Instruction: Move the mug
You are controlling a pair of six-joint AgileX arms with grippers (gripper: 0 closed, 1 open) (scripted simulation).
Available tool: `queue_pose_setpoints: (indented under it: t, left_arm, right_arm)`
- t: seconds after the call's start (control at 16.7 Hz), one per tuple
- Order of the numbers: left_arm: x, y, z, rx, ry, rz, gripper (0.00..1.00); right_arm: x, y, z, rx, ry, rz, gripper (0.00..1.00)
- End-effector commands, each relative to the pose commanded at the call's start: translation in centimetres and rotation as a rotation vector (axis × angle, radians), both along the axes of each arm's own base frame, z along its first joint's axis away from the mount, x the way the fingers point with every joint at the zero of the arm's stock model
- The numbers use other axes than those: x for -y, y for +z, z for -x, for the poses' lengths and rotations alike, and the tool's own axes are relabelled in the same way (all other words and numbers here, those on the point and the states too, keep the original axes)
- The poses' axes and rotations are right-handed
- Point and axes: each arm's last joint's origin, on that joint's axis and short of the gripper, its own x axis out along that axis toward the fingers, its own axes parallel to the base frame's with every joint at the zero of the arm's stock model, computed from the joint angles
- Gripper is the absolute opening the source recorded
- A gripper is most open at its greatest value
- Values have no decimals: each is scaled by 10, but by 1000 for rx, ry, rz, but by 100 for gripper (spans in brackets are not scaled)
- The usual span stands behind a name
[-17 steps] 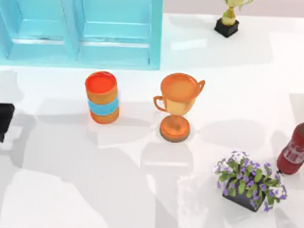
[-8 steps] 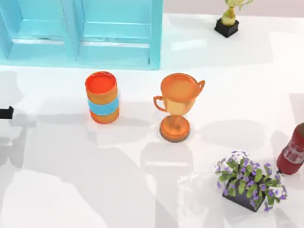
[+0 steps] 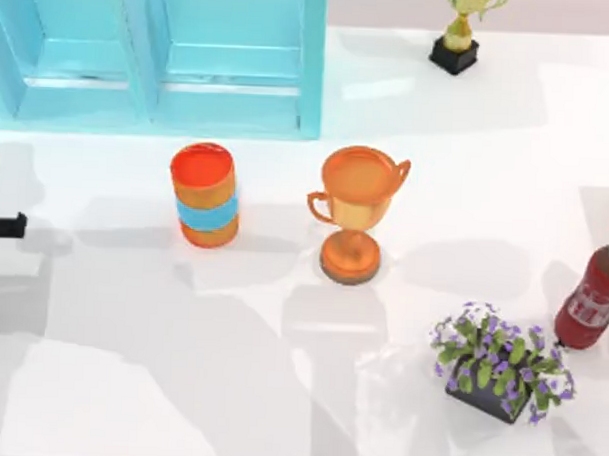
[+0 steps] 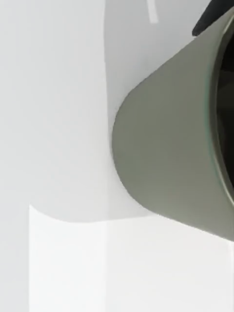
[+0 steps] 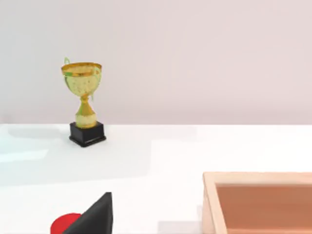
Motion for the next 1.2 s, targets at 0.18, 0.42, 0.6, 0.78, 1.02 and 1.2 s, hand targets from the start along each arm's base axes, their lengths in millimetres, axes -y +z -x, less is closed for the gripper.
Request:
queue_pose_setpoints:
  t: [0.18,0.42,0.6,0.78,1.02,1.2]
  left_arm:
    - [1,0,0,1,-2,0,0]
    - [-23,6,-6,-16,1,14,0]
    - [-69,26,-15,-8,6,32,0]
    - [-120,50,-13,11,2,47,0]
    - [-164,70,0,26,0,60,0]
    - [-166,71,1,27,0,61,0]
  right_arm:
    - [0,0,0,0,0,0,100]
    - [0,0,0,0,0,0,100]
    - [0,0,0,0,0,0,100]
    - [0,0,0,0,0,0,100]
    - [0,0,0,0,0,0,100]
    - [0,0,0,0,0,0,100]
